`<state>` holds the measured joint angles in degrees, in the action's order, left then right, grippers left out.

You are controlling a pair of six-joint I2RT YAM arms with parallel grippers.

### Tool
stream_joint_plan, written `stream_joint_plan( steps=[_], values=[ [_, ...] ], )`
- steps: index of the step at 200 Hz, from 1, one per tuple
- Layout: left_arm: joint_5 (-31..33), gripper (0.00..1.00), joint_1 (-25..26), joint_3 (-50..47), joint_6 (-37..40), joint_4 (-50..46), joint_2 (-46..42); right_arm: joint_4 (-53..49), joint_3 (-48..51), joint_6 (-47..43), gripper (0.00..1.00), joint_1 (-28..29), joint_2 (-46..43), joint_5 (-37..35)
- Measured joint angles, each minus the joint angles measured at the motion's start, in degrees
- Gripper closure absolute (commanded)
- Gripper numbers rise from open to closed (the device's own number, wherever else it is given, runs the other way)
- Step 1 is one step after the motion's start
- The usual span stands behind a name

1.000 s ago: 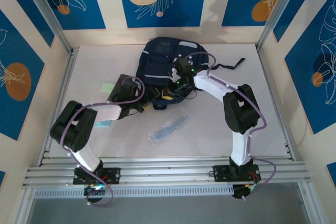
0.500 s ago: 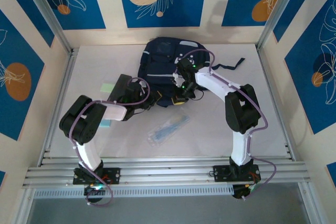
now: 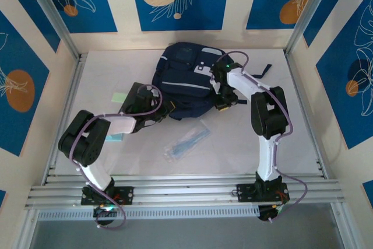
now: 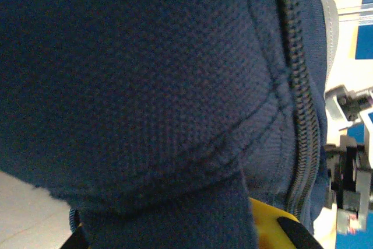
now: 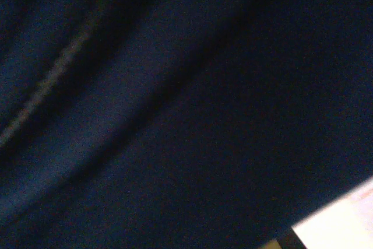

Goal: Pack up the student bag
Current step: Zip the student bag at the top-center of the table.

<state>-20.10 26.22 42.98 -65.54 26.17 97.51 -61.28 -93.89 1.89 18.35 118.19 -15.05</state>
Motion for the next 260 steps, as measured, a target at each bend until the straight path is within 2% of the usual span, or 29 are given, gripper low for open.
stream_joint_plan(
  steps=[46,92,134,148,171,190,226,260],
  values=[
    [-1.46,1.0,-0.24,0.24,2.73,-3.98,-3.43,4.7,-3.96,-3.04,1.0,-5.66,1.31,-0.15],
    [-2.36,1.0,-0.37,0.79,3.13,-4.7,-4.26,6.71,-7.34,-2.69,1.0,-7.78,4.63,2.08],
    [-2.01,1.0,-1.11,0.79,5.75,-8.11,-6.62,5.88,-9.11,-1.36,1.0,-8.79,7.52,9.03],
    [-2.19,1.0,-1.55,0.81,6.95,-9.16,-6.82,9.14,-5.38,-1.01,0.9,-8.85,5.51,11.41],
    [-3.48,1.0,-2.62,0.92,8.81,-10.45,-6.16,15.63,4.33,1.51,0.66,-8.76,-0.28,13.92],
    [-5.27,1.0,-3.32,1.86,10.49,-10.86,-3.52,19.26,11.26,5.44,0.54,-8.55,-6.08,15.61],
    [-6.82,1.0,-3.58,3.82,14.64,-12.61,-0.79,22.75,15.69,10.4,0.53,-7.15,-13.9,17.68],
    [-6.64,1.0,-4.57,4.68,19.58,-15.65,-0.79,24.35,9.27,12.68,0.54,-7.28,-12.79,16.96]
  ],
)
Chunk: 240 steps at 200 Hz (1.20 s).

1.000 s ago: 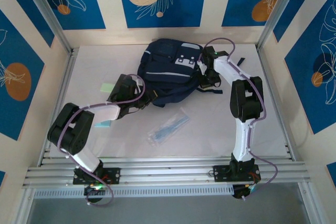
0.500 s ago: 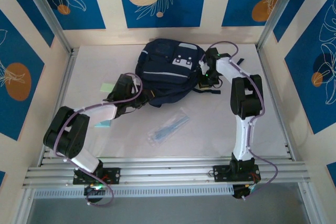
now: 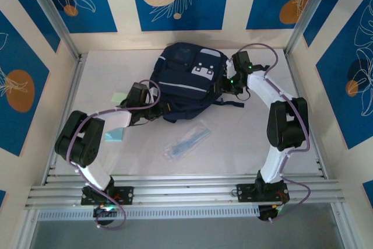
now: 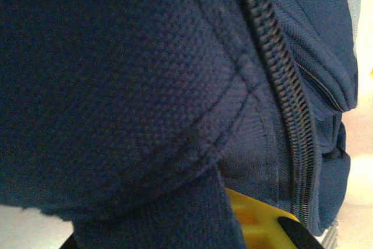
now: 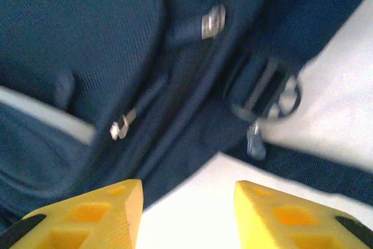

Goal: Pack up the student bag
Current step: Zip the student bag at the top-center of the table.

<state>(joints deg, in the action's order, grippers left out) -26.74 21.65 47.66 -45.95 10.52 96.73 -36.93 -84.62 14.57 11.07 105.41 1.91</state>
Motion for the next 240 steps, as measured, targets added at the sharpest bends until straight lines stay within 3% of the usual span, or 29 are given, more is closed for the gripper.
stream_joint_plan(
  steps=[59,102,150,189,240],
  values=[
    [-0.04,1.0,-2.29,-0.26,2.82,-1.88,0.0,3.69,-18.08,1.44,0.57,-2.23,15.21,1.84],
    [-0.11,1.0,-3.06,-0.35,3.06,-2.05,0.35,3.93,-19.47,2.69,0.56,-2.1,21.29,5.29],
    [-0.24,1.0,-3.89,-0.37,2.78,-1.92,0.66,8.24,-13.81,3.78,0.57,-1.05,21.07,11.41],
    [-0.22,1.0,-4.74,-0.57,1.09,-1.38,1.75,14.19,-1.62,4.46,0.57,0.26,13.66,13.18],
    [-0.96,1.0,-4.94,-0.46,-0.66,1.66,3.93,13.2,6.25,5.01,0.57,6.51,7.52,19.82]
  ],
)
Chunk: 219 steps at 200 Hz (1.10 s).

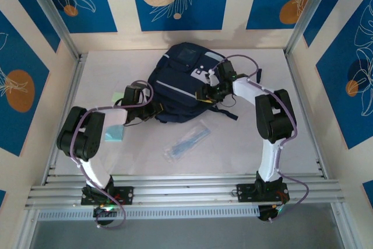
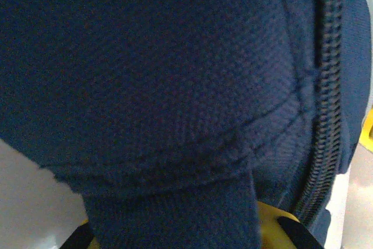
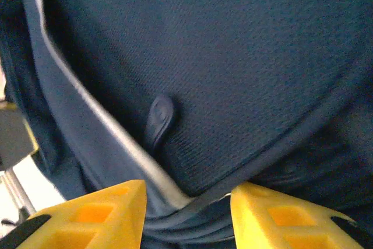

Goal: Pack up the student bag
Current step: Zip the student bag at the top-center of the table, then unzip the student bag at the top-center of the table.

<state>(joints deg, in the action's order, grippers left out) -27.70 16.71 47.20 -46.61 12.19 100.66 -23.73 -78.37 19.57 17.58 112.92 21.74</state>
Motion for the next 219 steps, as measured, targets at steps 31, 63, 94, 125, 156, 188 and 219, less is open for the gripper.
stream_joint_plan(
  steps=[31,63,94,125,156,188,219],
  values=[
    [-0.04,1.0,0.0,0.0,-0.42,0.68,0.46,-0.72,0.55,-0.48,0.58,0.74,-0.13,-0.02],
    [-0.5,1.0,-0.61,0.46,0.22,0.11,0.46,-3.78,1.27,-2.82,0.58,0.0,-2.84,-3.21],
    [-0.85,1.0,-1.46,2.27,2.47,-3.02,0.44,-7.58,-1.86,-6.69,0.73,-1.6,-4.66,-9.88],
    [-0.87,1.0,-1.95,4.24,5.11,-6.38,0.31,-10.21,-9.44,-10.56,0.77,-2.8,-1.99,-17.2],
    [-0.87,1.0,-1.97,4.9,6.32,-7.8,0.28,-11.96,-15.23,-13.94,0.73,-2.34,3.13,-22.34],
    [-0.92,1.0,-1.97,5.11,6.71,-8.39,0.28,-14.1,-17.99,-17.33,0.69,-0.42,7.67,-26.47],
    [-0.94,1.0,-2.49,5.16,6.71,-8.63,0.28,-16.0,-20.72,-20.35,0.59,1.86,10.91,-31.5]
  ],
)
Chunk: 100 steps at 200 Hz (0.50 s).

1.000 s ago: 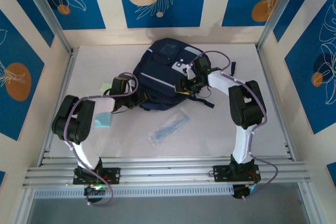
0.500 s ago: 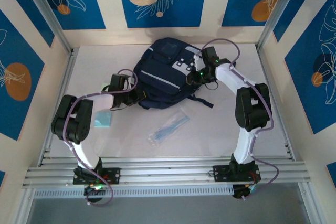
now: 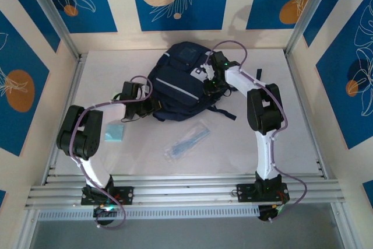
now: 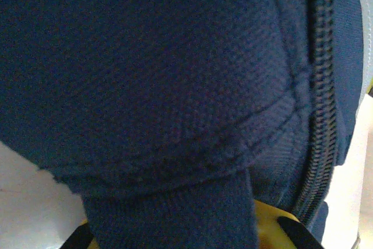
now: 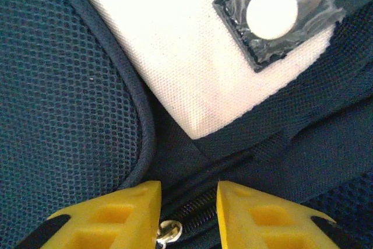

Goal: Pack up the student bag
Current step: Unzip the student bag at the top-center of the table.

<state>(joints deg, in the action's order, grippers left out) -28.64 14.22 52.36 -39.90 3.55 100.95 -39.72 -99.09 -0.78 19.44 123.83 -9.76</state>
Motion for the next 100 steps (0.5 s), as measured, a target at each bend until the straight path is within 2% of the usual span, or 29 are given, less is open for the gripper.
stream_joint_plan(
  steps=[23,53,71,100],
  values=[
    [-0.11,1.0,-0.44,0.0,0.0,0.0,0.0,-1.6,-2.36,-1.46,0.54,0.57,1.4,-2.49],
    [-0.52,1.0,-0.94,0.0,-0.02,0.0,0.0,-1.49,-2.34,-2.49,0.6,1.25,1.57,-3.15],
    [-0.96,1.0,-1.51,0.0,-0.02,-0.13,0.0,0.48,0.63,-3.28,0.66,1.64,-0.39,-2.56],
    [-2.25,1.0,-2.25,0.0,0.0,-0.17,0.0,1.16,6.54,-4.79,0.68,2.36,-4.98,2.03]
  ],
)
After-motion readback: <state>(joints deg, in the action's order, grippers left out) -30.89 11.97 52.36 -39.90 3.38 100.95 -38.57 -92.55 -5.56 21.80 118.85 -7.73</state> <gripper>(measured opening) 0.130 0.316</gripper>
